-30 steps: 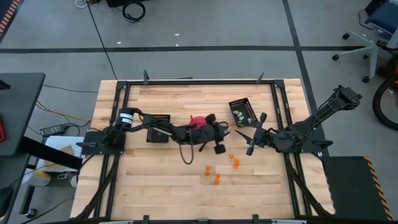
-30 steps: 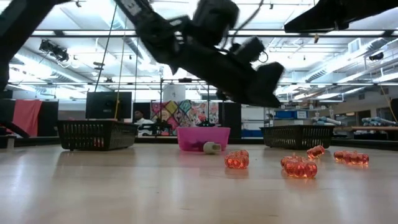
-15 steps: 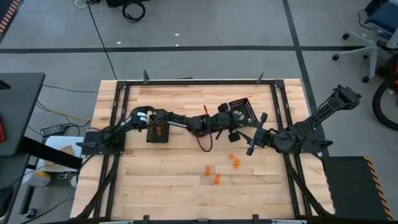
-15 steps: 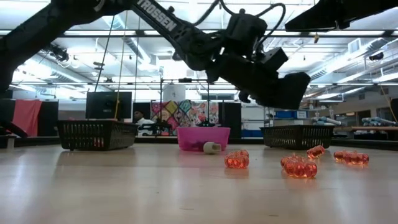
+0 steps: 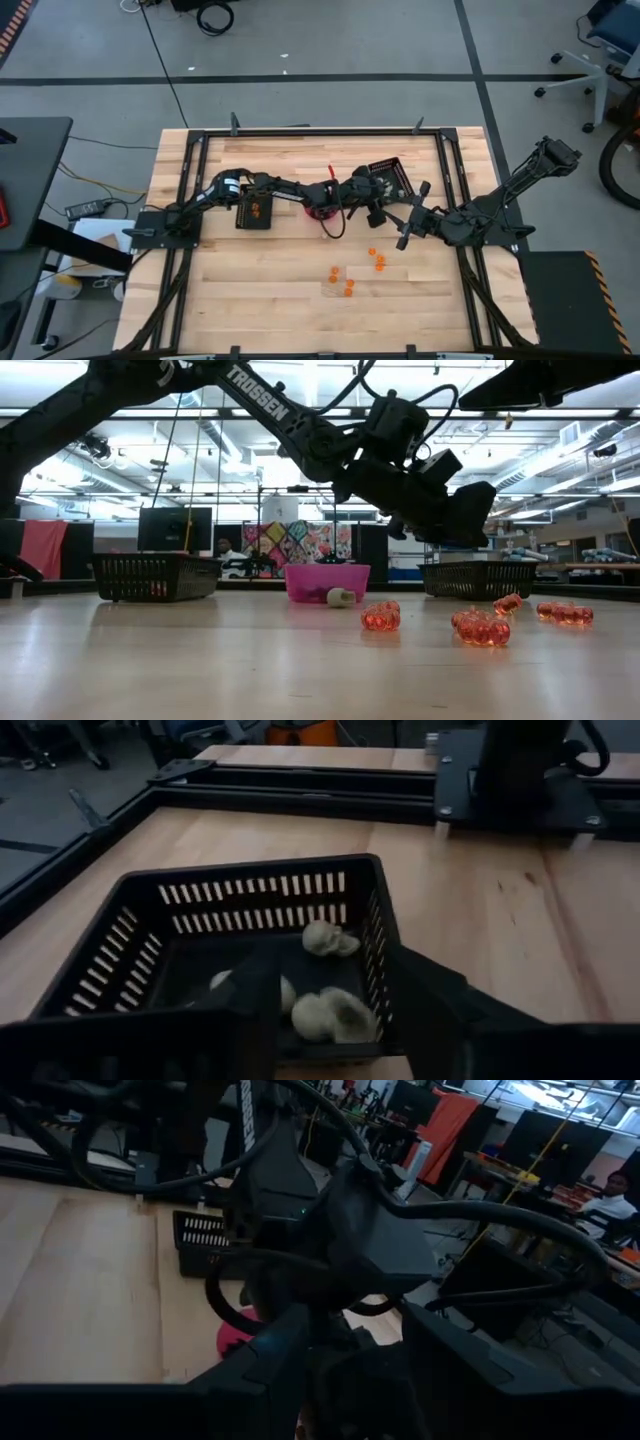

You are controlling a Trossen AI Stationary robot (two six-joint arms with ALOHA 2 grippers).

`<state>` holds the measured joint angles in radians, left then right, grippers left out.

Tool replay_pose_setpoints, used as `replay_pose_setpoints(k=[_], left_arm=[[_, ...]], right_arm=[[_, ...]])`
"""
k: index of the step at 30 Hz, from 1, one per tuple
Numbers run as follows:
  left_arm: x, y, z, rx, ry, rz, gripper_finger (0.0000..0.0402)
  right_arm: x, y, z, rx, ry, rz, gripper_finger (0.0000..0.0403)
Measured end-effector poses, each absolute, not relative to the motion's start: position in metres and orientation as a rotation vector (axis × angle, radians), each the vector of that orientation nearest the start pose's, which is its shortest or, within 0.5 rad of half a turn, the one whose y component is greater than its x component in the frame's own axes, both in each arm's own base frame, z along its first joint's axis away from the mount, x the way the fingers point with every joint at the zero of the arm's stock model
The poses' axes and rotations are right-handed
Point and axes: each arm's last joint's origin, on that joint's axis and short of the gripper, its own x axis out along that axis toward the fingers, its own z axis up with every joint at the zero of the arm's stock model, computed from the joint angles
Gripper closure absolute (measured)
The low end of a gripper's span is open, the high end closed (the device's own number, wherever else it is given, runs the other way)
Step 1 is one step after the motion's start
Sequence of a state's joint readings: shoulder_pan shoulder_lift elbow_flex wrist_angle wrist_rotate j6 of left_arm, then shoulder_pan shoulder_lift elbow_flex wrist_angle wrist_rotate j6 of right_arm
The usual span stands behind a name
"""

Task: Sort Halloween decoration
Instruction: Put the orange pumpkin toy into the left black bin

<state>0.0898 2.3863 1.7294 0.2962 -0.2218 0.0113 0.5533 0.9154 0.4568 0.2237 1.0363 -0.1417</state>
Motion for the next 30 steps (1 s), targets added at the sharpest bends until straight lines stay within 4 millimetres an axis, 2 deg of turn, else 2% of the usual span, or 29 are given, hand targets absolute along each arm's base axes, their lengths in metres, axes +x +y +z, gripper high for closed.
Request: replay_pose_setpoints(k=[4, 6, 11, 15, 19, 22, 30], left_arm=[[0.529, 0.052, 0.149, 0.071, 0.382, 0.297, 0.0226], [0.528, 0.043, 0.153, 0.144, 0.410, 0.269, 0.0225], [0.525, -0.004, 0.169, 0.291, 0.434, 0.147, 0.0238], [0.521, -0.039, 0.164, 0.346, 0.488, 0.062, 0.0246], [0.517, -0.062, 0.156, 0.277, 0.525, -0.067, 0.0247], [0.513, -0.069, 0.146, 0.200, 0.601, -0.111, 0.0247], [0.512, -0.070, 0.142, 0.121, 0.632, -0.120, 0.0247]], right_arm=[[0.170, 0.078, 0.239, -0.311, 0.198, -0.469, 0.0236], [0.168, 0.081, 0.239, -0.325, 0.198, -0.470, 0.0236], [0.161, 0.088, 0.242, -0.351, 0.181, -0.474, 0.0236], [0.156, 0.091, 0.245, -0.349, 0.168, -0.474, 0.0236], [0.155, 0.093, 0.245, -0.347, 0.164, -0.460, 0.0236], [0.154, 0.094, 0.245, -0.335, 0.161, -0.456, 0.0236], [0.155, 0.094, 0.245, -0.333, 0.162, -0.447, 0.0236]])
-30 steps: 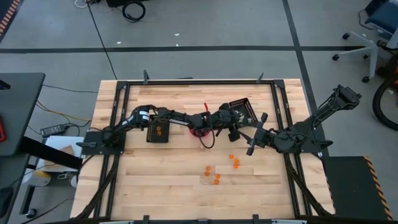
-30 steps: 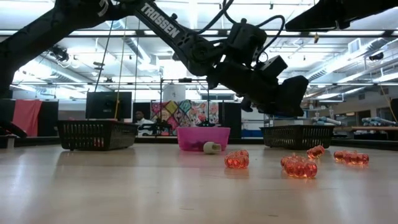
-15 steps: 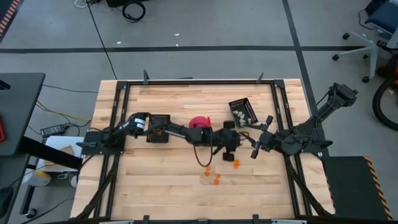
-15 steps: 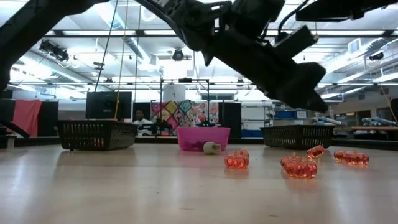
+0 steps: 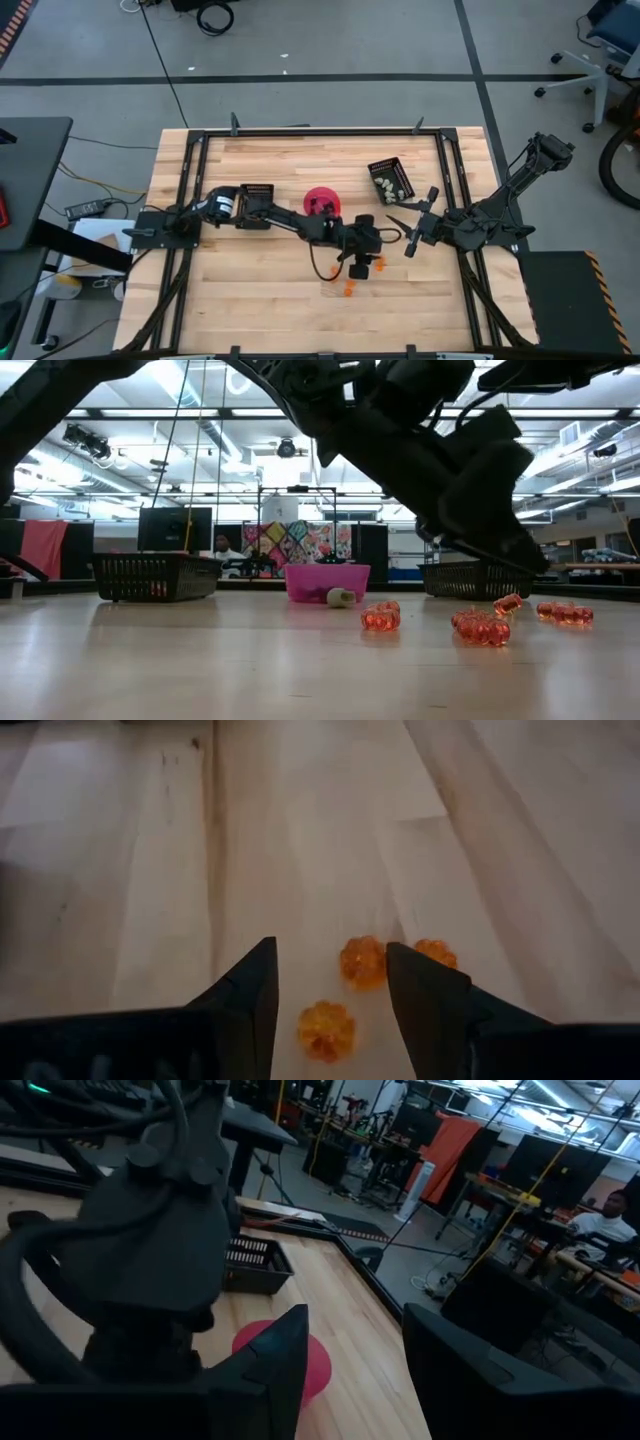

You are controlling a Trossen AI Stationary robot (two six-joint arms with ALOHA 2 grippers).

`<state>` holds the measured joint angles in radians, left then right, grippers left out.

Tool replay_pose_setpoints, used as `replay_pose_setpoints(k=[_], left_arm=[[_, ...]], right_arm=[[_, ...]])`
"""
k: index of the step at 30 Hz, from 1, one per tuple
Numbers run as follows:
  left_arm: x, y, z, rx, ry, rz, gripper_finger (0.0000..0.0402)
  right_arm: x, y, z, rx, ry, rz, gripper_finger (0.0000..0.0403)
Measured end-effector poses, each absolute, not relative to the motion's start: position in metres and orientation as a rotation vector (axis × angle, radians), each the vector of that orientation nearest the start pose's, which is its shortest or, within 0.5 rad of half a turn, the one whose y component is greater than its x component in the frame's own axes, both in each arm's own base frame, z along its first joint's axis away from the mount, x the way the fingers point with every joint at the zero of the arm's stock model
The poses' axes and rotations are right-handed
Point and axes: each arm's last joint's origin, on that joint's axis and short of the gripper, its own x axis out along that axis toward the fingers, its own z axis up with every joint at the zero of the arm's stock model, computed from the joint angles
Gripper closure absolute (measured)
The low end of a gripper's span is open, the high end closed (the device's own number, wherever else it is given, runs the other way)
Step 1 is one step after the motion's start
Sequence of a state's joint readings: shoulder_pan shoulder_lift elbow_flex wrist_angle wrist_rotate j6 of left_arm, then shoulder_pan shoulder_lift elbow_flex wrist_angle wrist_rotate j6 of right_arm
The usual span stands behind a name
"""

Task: Sort Halloween decoration
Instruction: Put the orange pumpkin toy into the left black bin

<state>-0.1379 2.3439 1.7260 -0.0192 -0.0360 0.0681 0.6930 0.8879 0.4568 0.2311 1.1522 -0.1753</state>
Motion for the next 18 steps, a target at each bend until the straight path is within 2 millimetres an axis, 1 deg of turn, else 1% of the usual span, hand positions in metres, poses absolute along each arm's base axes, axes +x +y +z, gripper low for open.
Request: replay_pose_setpoints(k=[8, 15, 18], left_arm=[[0.512, -0.070, 0.118, 0.110, 0.689, -0.116, 0.0247], [0.510, -0.068, 0.116, 0.102, 0.725, -0.105, 0.0248], [0.509, -0.068, 0.116, 0.103, 0.742, -0.105, 0.0256]], right_arm=[[0.155, 0.094, 0.244, -0.331, 0.164, -0.447, 0.0236], [0.155, 0.094, 0.244, -0.328, 0.164, -0.447, 0.0236], [0.155, 0.094, 0.244, -0.324, 0.163, -0.447, 0.0236]])
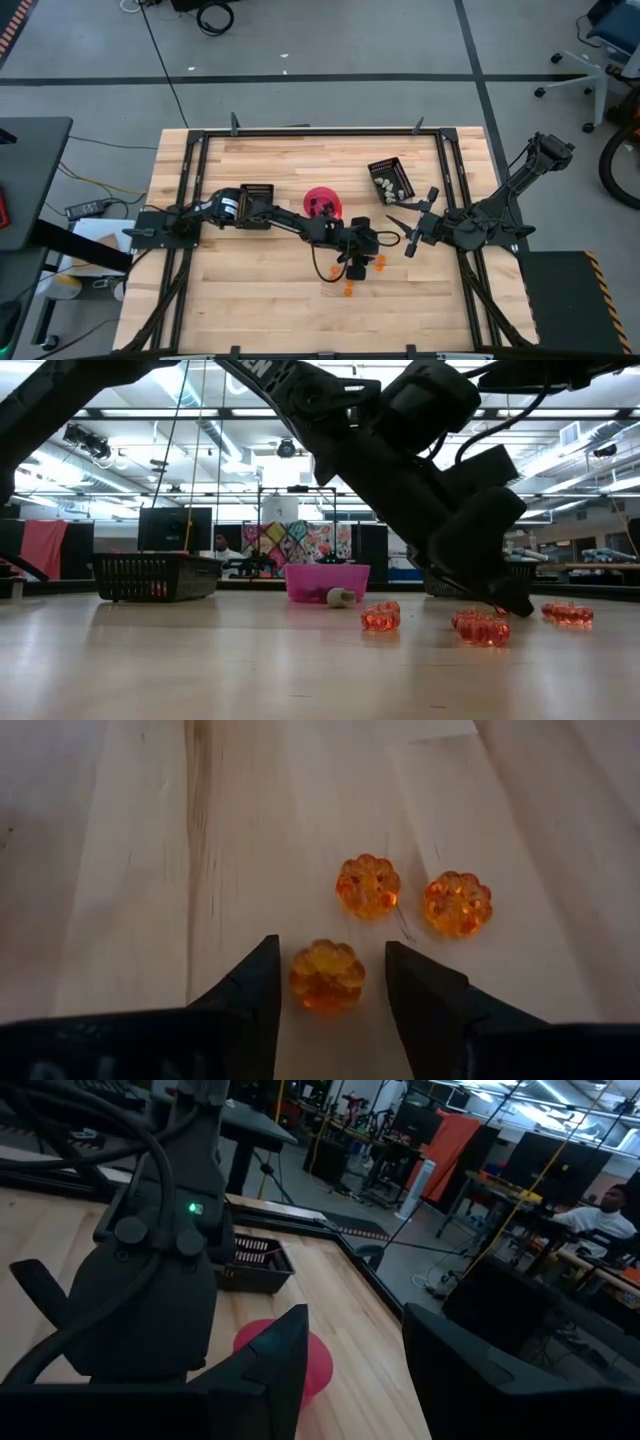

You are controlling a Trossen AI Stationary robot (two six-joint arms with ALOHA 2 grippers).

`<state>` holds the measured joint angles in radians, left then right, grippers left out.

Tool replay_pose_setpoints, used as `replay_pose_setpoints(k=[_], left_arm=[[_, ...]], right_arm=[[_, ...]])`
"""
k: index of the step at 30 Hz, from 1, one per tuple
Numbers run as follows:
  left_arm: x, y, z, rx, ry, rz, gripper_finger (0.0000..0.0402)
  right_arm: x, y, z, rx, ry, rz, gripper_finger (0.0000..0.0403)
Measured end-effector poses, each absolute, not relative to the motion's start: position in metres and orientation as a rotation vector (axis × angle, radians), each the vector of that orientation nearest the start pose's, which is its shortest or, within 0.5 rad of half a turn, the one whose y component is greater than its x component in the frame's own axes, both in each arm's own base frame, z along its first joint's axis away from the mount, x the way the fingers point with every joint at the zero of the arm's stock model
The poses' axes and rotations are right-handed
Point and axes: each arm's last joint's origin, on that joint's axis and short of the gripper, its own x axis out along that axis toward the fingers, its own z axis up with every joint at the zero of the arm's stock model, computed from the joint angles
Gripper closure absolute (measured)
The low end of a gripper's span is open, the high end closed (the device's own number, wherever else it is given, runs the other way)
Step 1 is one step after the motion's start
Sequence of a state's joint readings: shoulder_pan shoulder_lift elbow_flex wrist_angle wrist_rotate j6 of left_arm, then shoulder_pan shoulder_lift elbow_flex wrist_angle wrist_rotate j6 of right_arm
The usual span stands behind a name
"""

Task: Sort Halloween decoration
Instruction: Put the orange pumpkin toy into the left black bin

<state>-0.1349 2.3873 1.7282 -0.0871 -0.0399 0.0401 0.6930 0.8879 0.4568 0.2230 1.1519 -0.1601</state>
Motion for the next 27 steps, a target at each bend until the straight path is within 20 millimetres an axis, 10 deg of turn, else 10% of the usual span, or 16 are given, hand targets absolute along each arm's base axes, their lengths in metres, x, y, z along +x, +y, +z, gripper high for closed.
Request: replay_pose_setpoints(k=[13, 27], left_arm=[[0.508, -0.068, 0.116, 0.106, 0.767, -0.102, 0.0348], [0.501, -0.070, 0.129, 0.156, 0.794, -0.064, 0.0350]], right_arm=[[0.154, 0.094, 0.244, -0.325, 0.164, -0.448, 0.0236], [0.154, 0.093, 0.241, -0.330, 0.182, -0.458, 0.0236]])
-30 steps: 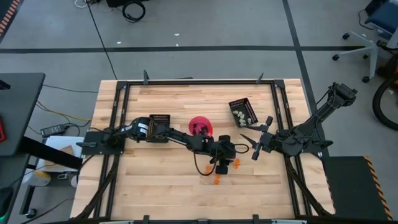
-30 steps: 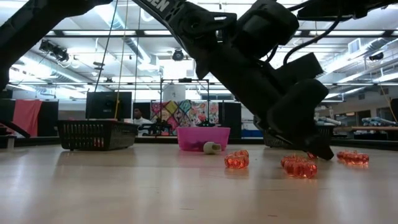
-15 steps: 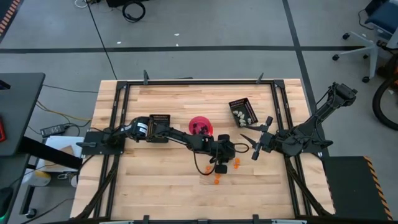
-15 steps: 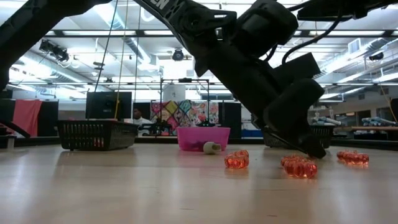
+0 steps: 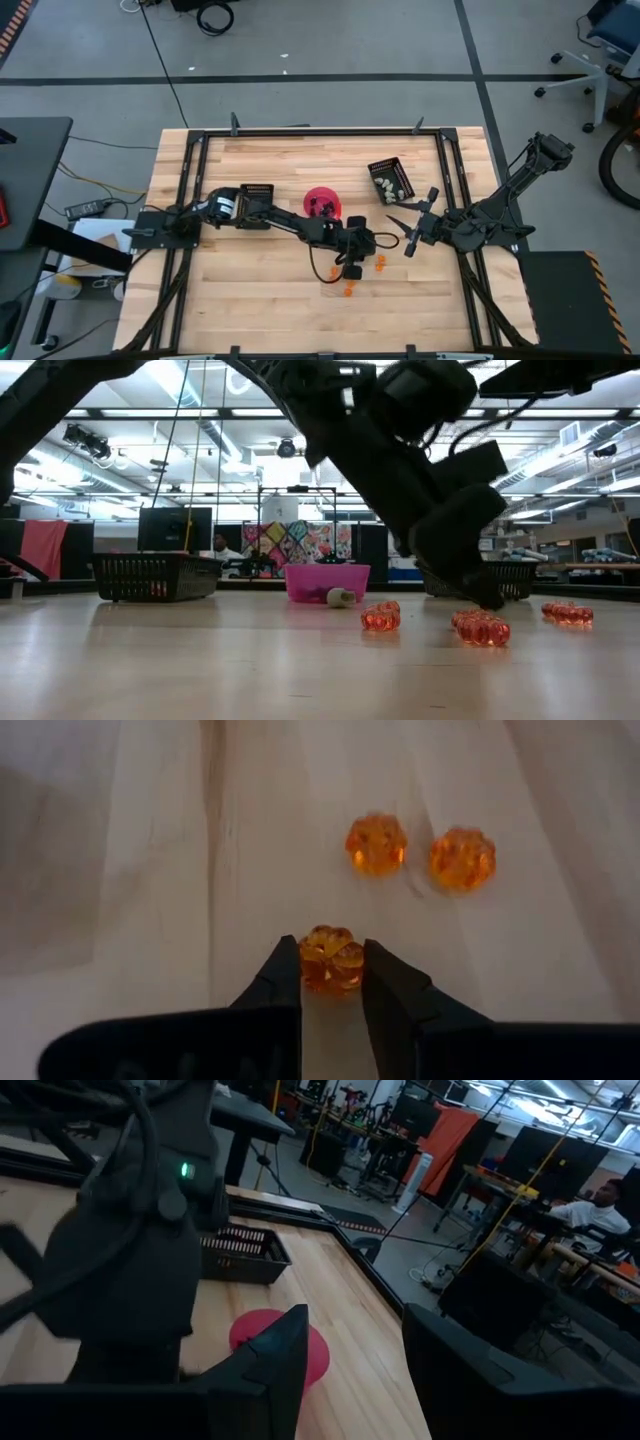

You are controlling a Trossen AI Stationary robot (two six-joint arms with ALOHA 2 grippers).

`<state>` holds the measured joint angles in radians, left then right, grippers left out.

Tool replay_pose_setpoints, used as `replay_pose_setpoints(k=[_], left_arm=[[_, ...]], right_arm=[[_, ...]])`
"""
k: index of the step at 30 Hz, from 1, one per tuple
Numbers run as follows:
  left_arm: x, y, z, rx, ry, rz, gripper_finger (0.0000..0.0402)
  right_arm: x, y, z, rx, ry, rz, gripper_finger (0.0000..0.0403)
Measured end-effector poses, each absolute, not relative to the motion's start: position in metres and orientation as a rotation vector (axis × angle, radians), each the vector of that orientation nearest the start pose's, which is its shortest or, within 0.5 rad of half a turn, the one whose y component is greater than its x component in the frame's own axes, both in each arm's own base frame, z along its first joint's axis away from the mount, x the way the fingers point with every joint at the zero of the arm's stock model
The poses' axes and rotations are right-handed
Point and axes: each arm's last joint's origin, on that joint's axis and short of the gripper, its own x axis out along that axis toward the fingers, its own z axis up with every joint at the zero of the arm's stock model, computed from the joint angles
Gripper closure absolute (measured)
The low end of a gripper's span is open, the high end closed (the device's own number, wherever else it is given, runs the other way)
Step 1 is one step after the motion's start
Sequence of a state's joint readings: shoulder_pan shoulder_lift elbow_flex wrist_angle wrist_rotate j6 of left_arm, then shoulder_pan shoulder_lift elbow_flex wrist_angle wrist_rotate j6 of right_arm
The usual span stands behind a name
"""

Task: Sort Halloween decoration
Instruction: Put the orange pumpkin toy into the left black bin

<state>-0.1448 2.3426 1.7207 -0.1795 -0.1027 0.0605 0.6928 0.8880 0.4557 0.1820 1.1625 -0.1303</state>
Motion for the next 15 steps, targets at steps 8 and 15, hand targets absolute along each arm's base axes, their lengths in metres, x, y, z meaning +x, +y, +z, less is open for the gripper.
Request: replay_pose_setpoints(k=[8, 15], left_arm=[[0.489, -0.076, 0.163, 0.220, 0.809, 0.005, 0.0351], [0.471, -0.085, 0.190, 0.303, 0.862, 0.059, 0.0351]], right_arm=[[0.154, 0.093, 0.240, -0.325, 0.183, -0.458, 0.0236], [0.154, 0.093, 0.240, -0.321, 0.183, -0.456, 0.0236]])
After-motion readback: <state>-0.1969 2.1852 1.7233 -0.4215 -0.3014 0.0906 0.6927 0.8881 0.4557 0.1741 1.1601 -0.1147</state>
